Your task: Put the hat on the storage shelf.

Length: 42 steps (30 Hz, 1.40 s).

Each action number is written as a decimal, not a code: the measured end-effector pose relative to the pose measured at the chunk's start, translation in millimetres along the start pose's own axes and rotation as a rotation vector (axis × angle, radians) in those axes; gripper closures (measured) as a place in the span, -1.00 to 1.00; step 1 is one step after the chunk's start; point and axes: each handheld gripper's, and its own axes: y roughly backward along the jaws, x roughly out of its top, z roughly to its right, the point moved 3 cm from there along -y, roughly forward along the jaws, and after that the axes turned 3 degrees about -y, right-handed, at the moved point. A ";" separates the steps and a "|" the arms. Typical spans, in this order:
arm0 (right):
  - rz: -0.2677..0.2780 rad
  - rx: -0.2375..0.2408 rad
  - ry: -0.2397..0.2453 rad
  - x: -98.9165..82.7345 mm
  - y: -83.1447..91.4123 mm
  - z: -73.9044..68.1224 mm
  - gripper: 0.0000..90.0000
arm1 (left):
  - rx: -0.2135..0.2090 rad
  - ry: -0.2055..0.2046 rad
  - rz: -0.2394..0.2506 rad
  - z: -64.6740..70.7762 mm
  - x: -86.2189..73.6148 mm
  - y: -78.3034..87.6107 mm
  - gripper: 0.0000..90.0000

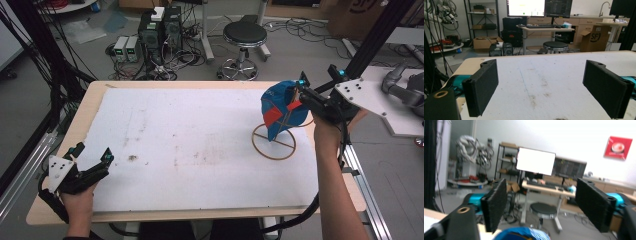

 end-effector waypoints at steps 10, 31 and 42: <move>0.123 0.049 -0.075 8.5 36.6 -6.7 -0.71 | -0.007 0.001 0.004 1.6 0.4 -1.2 -0.70; 0.081 0.066 -0.168 -89.7 117.6 15.1 -0.73 | -0.019 -0.024 0.008 6.8 3.1 -4.1 -0.70; 0.035 0.054 -0.240 -130.1 122.8 19.6 -0.73 | -0.038 -0.051 0.004 14.9 3.8 -5.8 -0.70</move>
